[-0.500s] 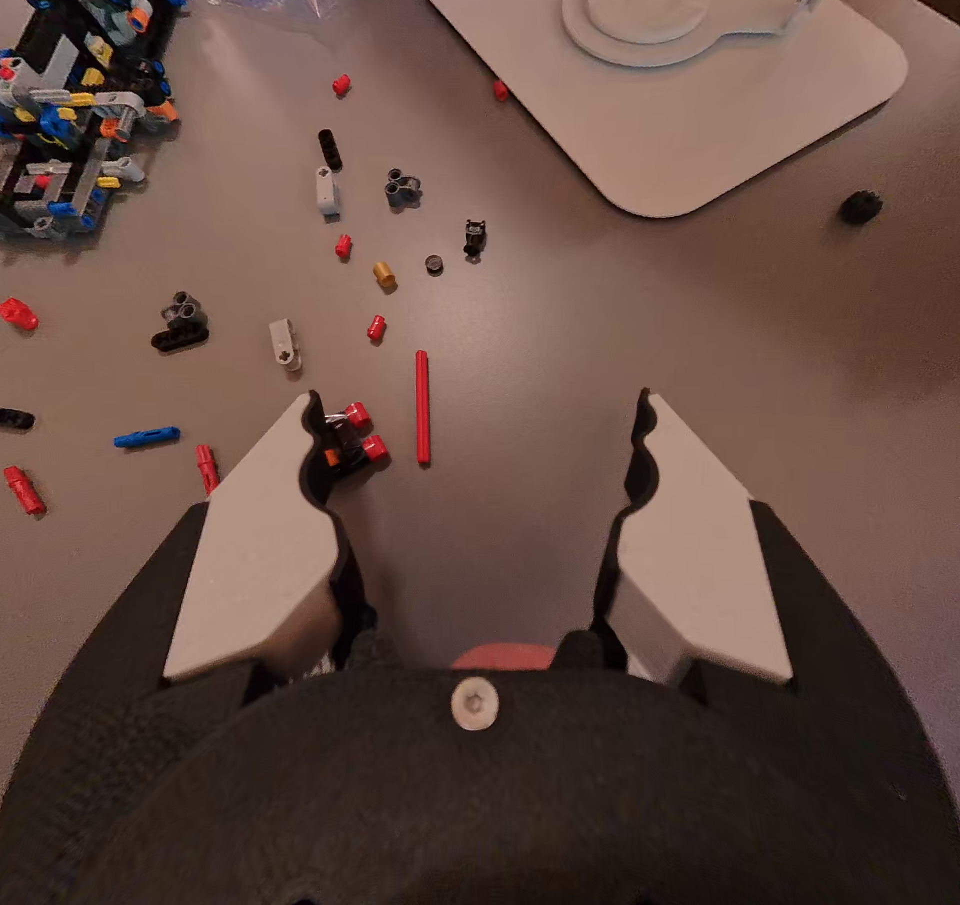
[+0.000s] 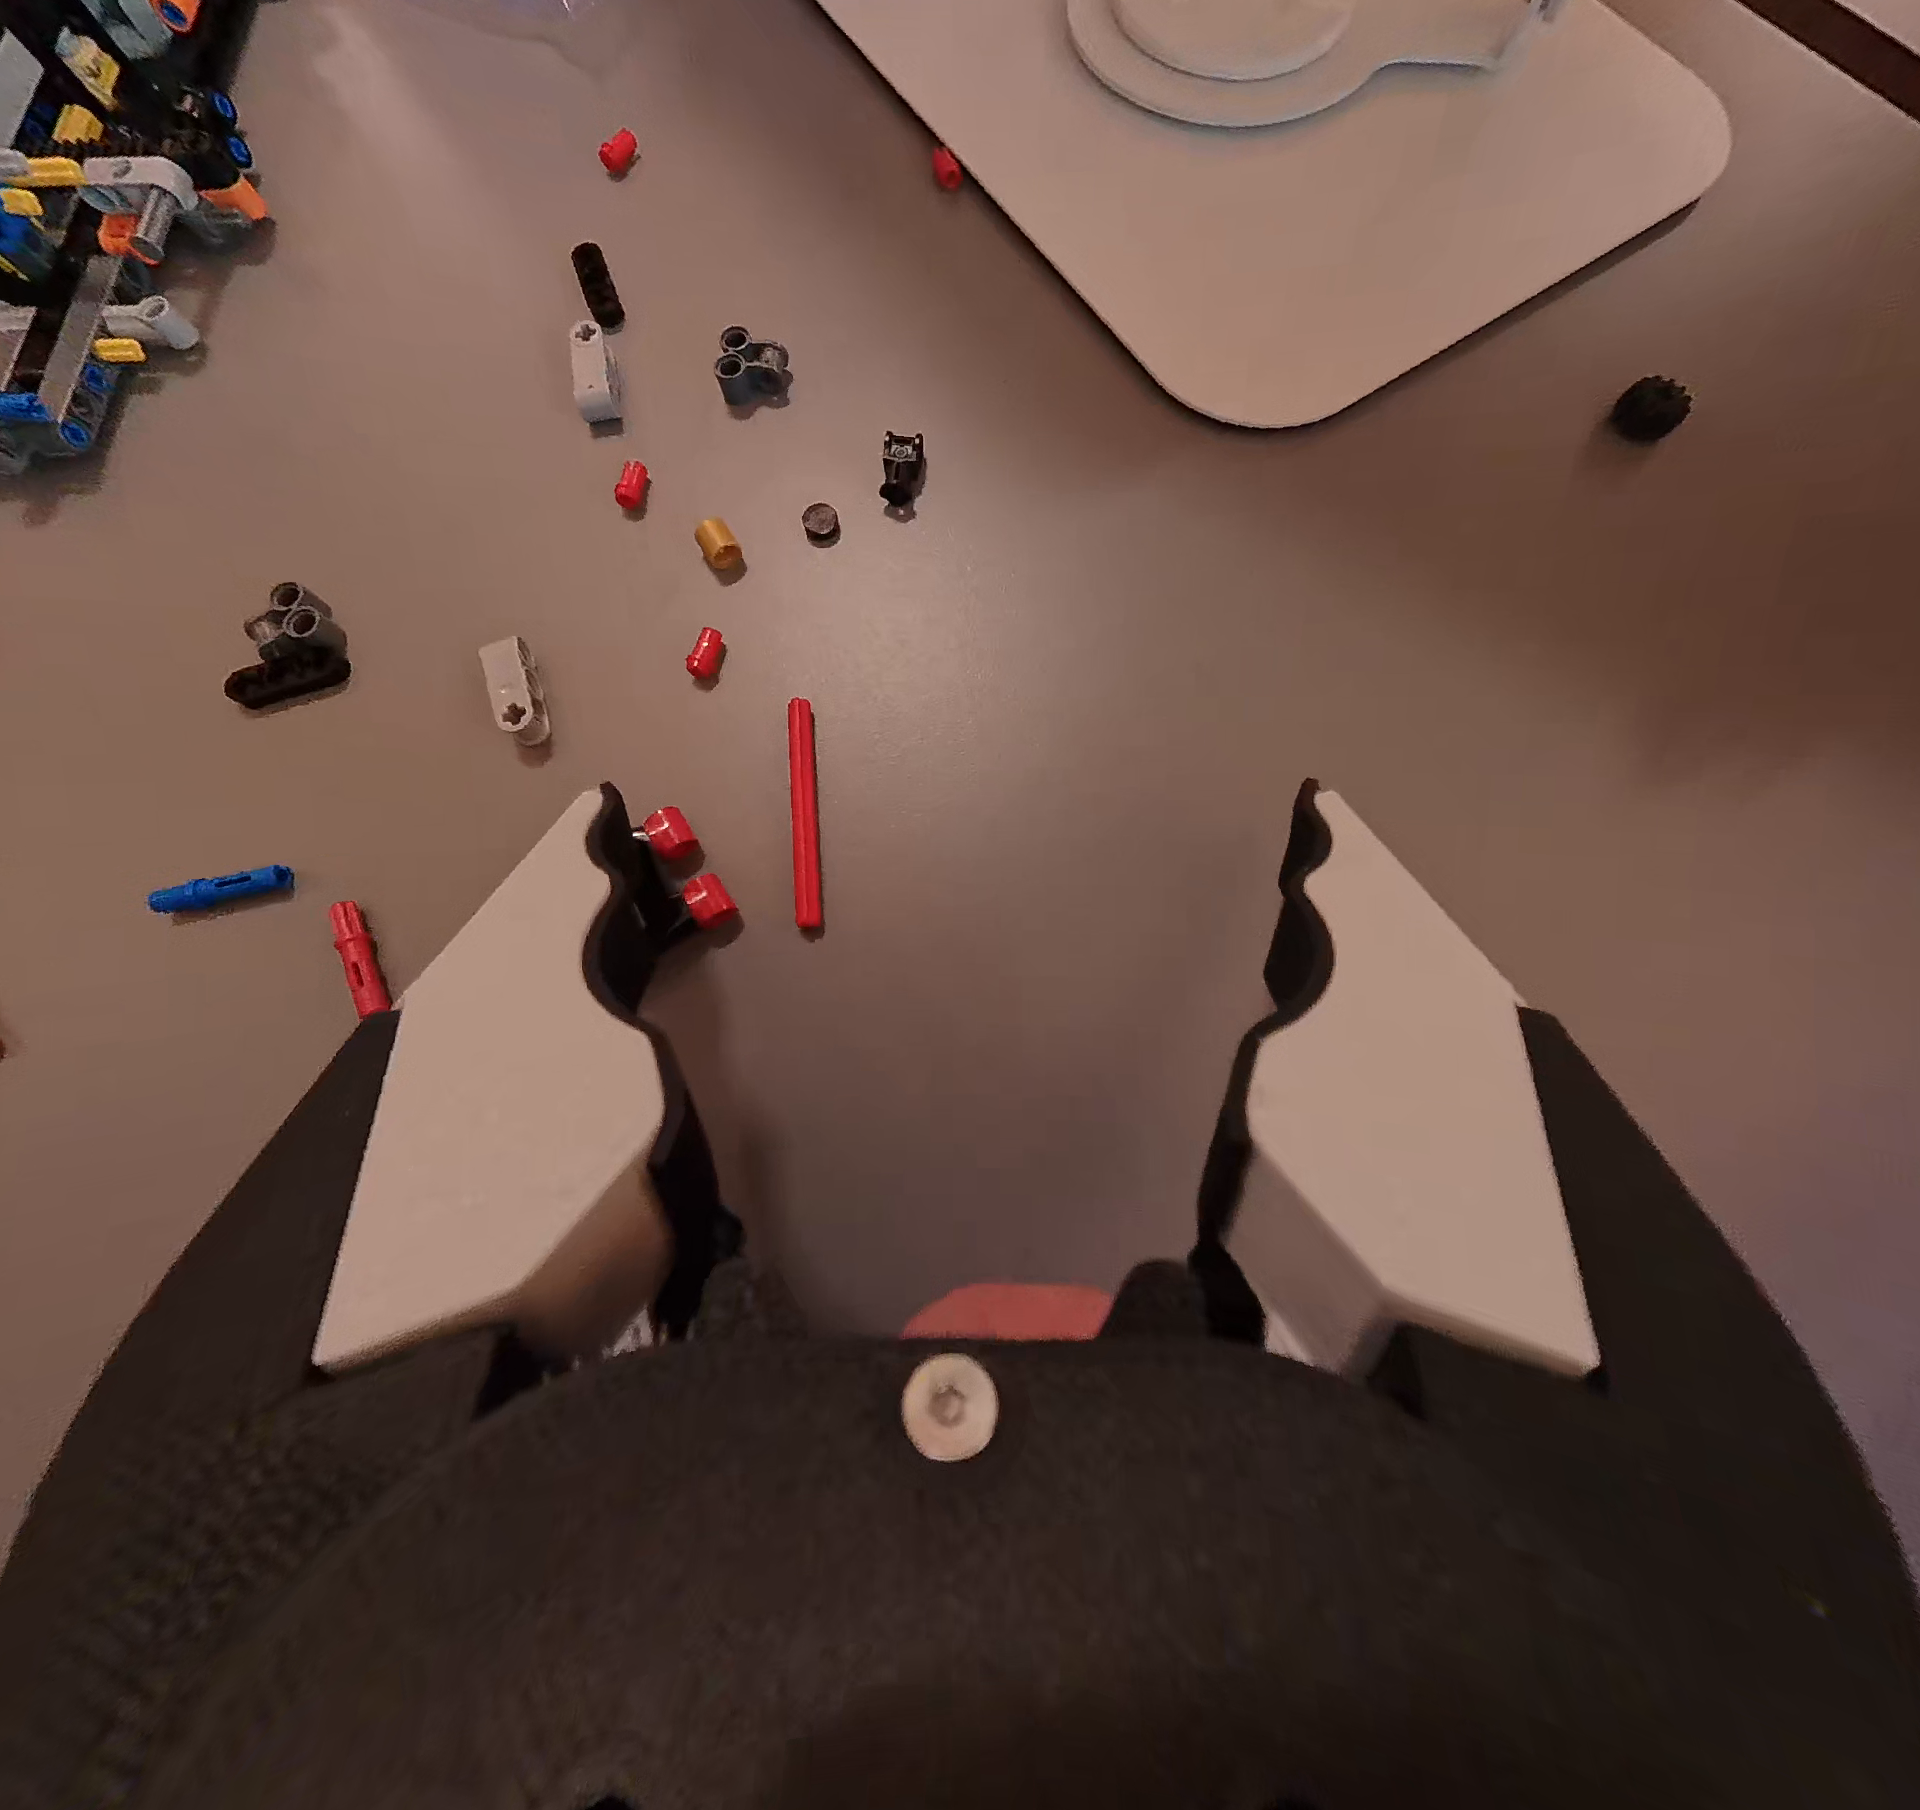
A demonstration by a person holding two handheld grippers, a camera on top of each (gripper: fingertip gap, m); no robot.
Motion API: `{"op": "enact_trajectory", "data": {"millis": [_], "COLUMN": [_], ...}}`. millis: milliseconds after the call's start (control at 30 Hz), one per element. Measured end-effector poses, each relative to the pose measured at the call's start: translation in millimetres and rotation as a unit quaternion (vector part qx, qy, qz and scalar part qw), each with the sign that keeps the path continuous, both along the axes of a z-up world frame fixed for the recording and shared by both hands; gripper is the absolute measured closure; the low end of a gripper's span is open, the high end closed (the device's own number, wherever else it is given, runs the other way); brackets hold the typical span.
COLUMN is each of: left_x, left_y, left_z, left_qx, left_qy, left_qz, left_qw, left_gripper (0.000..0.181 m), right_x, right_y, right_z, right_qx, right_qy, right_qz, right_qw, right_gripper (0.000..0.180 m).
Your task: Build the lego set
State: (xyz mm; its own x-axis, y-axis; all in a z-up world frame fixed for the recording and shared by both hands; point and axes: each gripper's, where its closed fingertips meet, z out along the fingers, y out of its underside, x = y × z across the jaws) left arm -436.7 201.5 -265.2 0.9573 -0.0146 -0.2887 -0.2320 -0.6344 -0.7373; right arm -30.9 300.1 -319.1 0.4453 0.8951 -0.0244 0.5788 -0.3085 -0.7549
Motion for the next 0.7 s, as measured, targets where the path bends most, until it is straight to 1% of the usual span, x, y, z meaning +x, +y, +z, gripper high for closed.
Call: {"op": "enact_trajectory", "data": {"millis": [700], "left_x": [1.5], "left_y": [0.0], "left_z": [2.7], "left_qx": [-0.002], "left_qy": [0.014], "left_qz": [-0.001], "left_qw": [1.0], "left_gripper": [0.024], "right_x": [0.1], "right_y": [0.4], "right_z": [1.3], "right_qx": [0.017], "right_qy": [-0.014], "right_qz": [-0.002], "right_qw": [1.0], "right_gripper": [0.052]}}
